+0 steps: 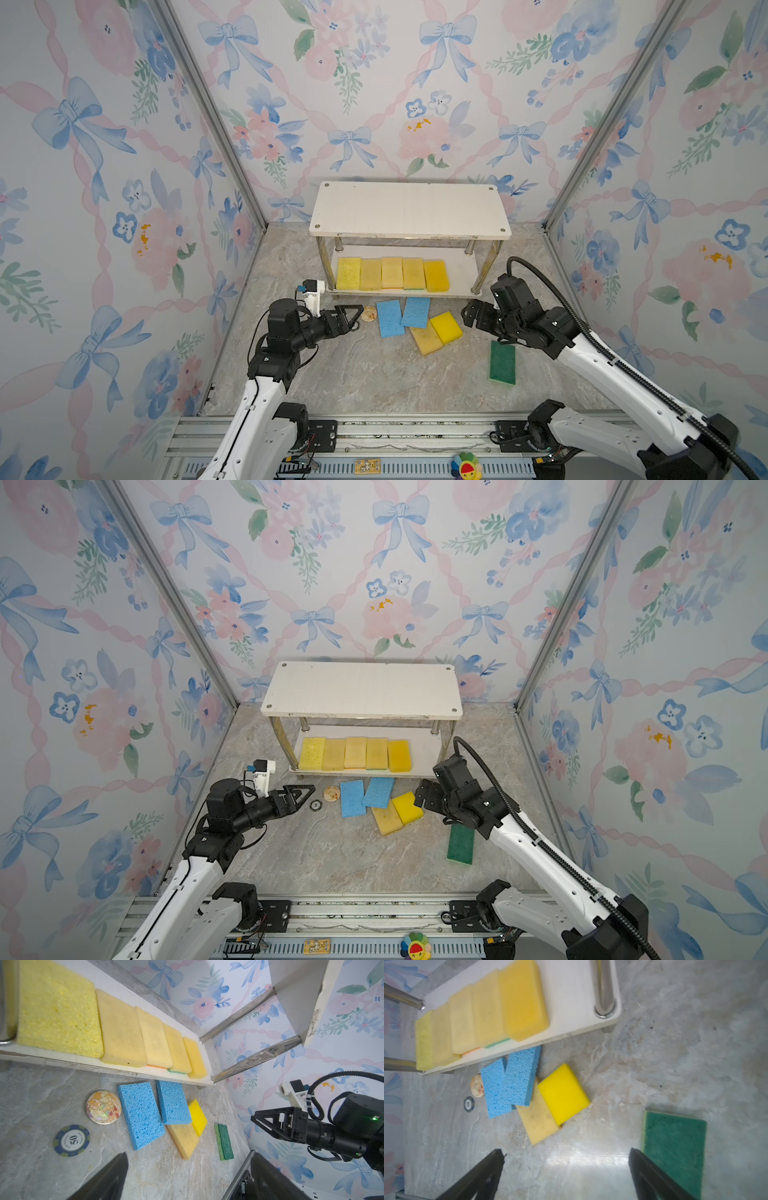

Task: Place and organize the cleaning sponges onto the shelf
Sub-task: 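Open the right gripper and withdraw it toward the green pad, then grasp the green scouring pad with the right gripper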

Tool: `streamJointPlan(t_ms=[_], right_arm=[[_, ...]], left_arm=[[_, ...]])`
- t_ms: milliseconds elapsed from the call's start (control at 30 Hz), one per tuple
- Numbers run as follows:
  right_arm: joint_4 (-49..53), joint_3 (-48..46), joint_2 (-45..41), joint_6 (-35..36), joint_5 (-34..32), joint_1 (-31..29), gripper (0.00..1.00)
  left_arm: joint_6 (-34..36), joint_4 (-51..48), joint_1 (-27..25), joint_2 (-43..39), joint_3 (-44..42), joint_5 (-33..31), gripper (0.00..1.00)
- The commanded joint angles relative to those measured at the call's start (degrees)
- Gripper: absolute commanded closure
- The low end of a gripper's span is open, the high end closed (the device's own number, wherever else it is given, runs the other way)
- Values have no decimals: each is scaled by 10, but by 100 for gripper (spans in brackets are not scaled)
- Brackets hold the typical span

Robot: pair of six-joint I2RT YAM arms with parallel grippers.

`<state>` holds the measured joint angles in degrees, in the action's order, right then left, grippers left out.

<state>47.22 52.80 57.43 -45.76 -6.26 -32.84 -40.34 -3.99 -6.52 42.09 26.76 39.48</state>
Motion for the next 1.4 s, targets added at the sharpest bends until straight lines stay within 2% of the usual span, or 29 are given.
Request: streamJointPlan(t_ms=[0, 133, 267, 500, 767, 1167, 1367], right_arm=[[159, -35, -44, -29, -26, 24, 3], [194, -77, -58, -28, -39, 75, 3], [134, -124, -48, -10, -2, 99, 3], [47, -170, 17, 33, 48, 144, 3], [-24, -183, 83, 68, 82, 156, 3], [-52, -195, 125, 86, 71, 168, 0], [-66, -201, 144, 87, 77, 168, 7]], left_arm=[[-18, 6, -51, 13, 20, -26, 5], [-19, 8, -136, 41, 33, -89, 4], [-24, 17, -172, 55, 27, -108, 3], [-30, 23, -178, 31, 14, -111, 2], [-29, 23, -178, 34, 13, -115, 2], [-36, 22, -178, 19, 3, -114, 2], [-39, 23, -178, 19, 1, -115, 2]])
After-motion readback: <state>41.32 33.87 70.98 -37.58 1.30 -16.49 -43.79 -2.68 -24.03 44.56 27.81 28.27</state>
